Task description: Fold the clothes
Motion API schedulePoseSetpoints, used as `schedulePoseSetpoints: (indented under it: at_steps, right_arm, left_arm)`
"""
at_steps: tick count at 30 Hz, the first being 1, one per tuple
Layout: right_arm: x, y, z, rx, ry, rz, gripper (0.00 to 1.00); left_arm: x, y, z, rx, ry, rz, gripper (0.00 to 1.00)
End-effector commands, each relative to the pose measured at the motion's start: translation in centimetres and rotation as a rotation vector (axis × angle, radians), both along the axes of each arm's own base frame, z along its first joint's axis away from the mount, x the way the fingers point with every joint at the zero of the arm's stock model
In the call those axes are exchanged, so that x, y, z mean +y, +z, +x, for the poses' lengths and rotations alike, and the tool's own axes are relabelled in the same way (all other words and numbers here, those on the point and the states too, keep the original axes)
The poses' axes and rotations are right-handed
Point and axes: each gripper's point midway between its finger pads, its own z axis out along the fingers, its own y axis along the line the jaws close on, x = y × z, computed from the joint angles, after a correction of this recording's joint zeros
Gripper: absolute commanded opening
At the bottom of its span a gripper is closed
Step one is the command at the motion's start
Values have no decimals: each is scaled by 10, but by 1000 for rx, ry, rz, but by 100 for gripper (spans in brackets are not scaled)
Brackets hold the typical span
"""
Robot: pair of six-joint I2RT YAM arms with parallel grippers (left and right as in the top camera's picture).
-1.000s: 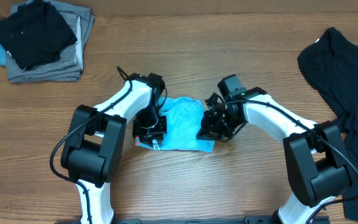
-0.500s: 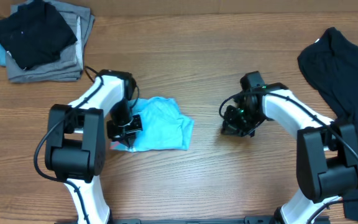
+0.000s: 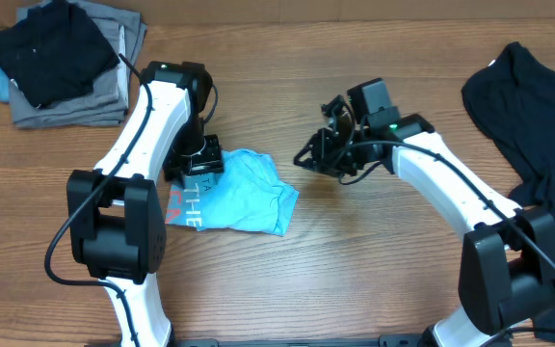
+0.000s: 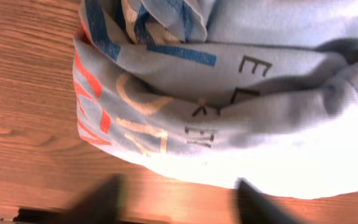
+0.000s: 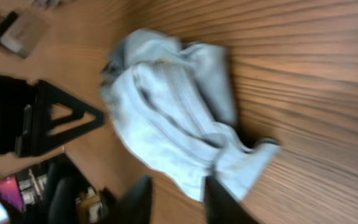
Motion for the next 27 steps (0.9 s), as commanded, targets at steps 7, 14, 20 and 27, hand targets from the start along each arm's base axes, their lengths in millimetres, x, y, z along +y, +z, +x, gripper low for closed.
schedulePoseSetpoints:
  at_steps: [7,14,20,27]
  right_arm:
    - [28,24,11,-75,7,91,32]
    - [56,3,13,-24,2,119,4]
    - [90,-18,-1,0,88,160,4]
    - [103,-56,-3,71,94,166,4]
  left_arm:
    - [-1,-2,11,-47,-55,-12,95]
    - [19,-4,22,-90,41,70,52]
    - [20,-10,21,-86,44,69,43]
    - [21,-34,21,-103,49,67,38]
